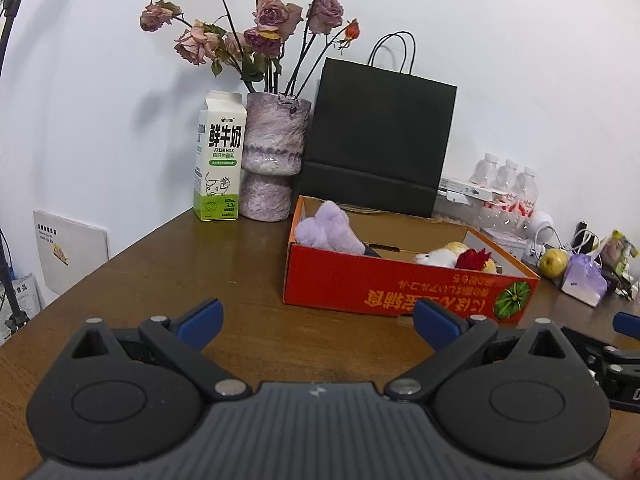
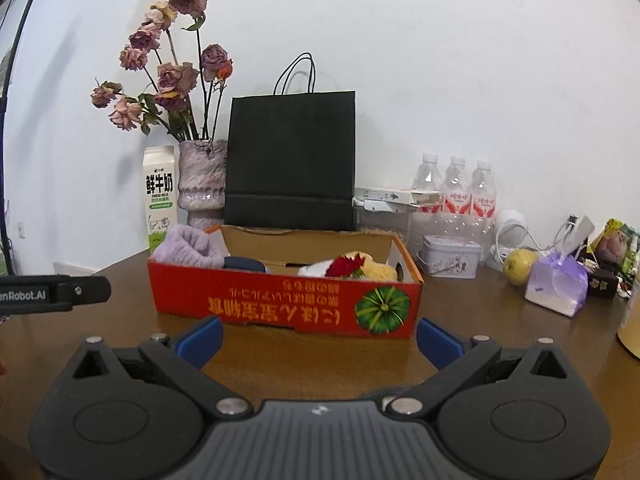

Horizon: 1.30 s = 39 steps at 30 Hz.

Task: Organize objects
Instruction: 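Withdraw both open tools from the box toward the cable and tissue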

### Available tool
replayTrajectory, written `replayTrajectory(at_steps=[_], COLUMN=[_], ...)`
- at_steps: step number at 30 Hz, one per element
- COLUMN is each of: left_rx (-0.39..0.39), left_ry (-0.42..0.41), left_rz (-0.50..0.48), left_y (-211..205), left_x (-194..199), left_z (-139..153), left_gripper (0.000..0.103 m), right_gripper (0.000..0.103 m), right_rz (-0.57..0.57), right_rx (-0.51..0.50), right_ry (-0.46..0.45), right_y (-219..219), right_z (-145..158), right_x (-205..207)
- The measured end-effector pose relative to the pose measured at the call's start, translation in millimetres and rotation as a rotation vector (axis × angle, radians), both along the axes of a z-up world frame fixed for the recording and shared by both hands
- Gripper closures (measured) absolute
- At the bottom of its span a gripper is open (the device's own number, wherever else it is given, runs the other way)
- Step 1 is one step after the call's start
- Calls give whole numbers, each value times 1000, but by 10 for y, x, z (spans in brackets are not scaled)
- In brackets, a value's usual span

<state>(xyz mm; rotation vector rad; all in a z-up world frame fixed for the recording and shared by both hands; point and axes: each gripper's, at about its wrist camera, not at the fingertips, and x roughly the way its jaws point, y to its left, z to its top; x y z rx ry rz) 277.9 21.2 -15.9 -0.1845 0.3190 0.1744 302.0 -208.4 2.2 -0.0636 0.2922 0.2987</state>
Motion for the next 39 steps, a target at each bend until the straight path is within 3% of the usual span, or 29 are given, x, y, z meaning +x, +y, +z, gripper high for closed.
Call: replayTrajectory(at_steps=[16, 22, 31, 39], left_rx=[99, 87, 61, 40], left_ry=[33, 50, 81, 102], left_rz=[-32, -53, -77, -76], left_y=[-382, -435, -430, -388], left_x=[-278, -323, -307, -283], left_z=[-96, -128, -175, -194], left_gripper=[0, 0, 0, 0], right_gripper=[0, 0, 0, 0], right_rz=[-26, -16, 0, 69], right_rx=[-22, -30, -64, -177], right_ry=[28, 73, 177, 221], right_y=[-562, -723, -872, -596], right_z=[-161, -197, -288, -362], right_x=[-475, -508, -345, 71])
